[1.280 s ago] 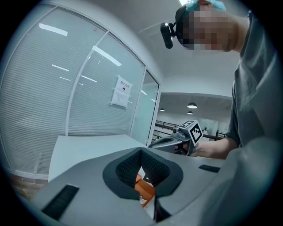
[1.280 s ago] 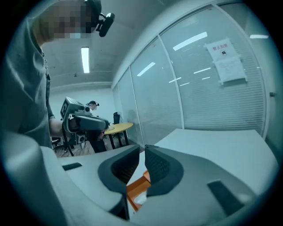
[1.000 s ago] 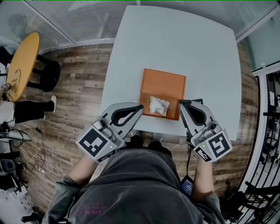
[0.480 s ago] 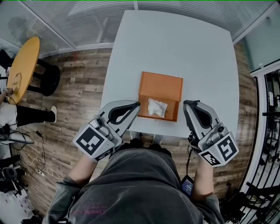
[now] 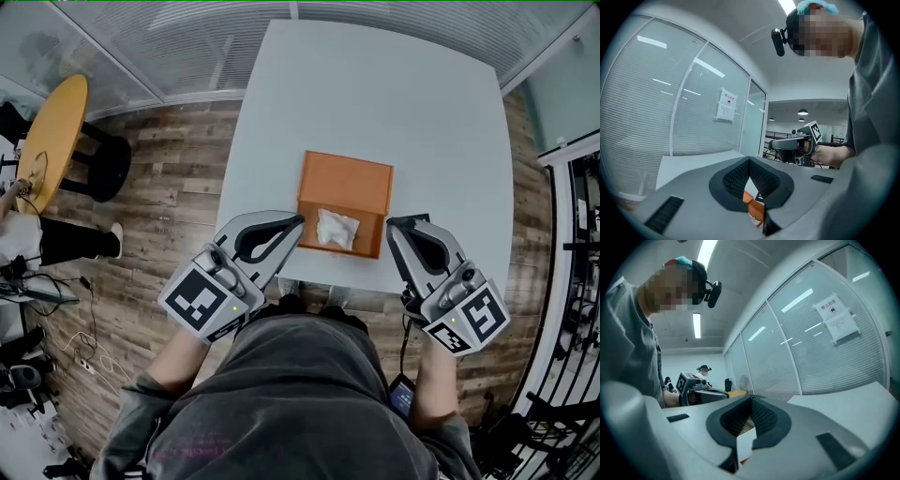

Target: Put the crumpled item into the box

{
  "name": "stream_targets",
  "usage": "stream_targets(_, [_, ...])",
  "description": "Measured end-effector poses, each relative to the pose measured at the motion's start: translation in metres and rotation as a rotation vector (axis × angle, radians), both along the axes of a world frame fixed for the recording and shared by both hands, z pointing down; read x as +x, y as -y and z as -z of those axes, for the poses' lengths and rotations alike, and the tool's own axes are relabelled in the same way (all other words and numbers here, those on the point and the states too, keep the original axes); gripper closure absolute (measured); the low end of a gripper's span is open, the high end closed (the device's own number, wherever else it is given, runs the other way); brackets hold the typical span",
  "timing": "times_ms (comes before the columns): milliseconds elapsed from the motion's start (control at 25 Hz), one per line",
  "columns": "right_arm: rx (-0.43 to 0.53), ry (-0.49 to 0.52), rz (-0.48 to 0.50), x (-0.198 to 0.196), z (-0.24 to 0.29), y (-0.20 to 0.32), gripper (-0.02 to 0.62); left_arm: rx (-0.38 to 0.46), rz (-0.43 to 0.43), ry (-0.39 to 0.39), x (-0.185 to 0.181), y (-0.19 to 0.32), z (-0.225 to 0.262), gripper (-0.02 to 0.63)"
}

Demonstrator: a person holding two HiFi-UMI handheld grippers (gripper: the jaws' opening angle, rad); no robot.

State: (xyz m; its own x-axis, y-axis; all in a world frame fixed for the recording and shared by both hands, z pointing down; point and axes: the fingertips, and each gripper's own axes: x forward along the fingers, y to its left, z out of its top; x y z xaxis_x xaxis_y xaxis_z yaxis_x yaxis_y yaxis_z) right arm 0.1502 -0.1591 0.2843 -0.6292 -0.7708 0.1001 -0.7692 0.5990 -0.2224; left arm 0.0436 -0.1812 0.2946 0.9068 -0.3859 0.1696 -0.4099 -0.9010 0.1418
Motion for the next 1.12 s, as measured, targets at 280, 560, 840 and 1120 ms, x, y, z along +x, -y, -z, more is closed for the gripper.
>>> stream_targets(280, [-0.025,0.004,0.026,-0.007,-0.004,0.0,0.594,0.016,-0.006,0.003,0.001,-0.003,0.004,0.595])
stream_targets(560, [-0.053,-0.021,0.04,-0.008,-0.012,-0.001,0.594,0.035,-0.024,0.002,0.008,-0.006,0.005,0.595])
stream_targets(840, [-0.073,-0.026,0.046,-0.01,-0.021,0.006,0.594,0.035,-0.025,-0.001,0.008,0.0,0.002,0.595])
stream_targets(1120, [-0.09,-0.032,0.051,-0.012,-0.027,0.009,0.594,0.032,-0.022,-0.003,0.008,0.001,0.001,0.595])
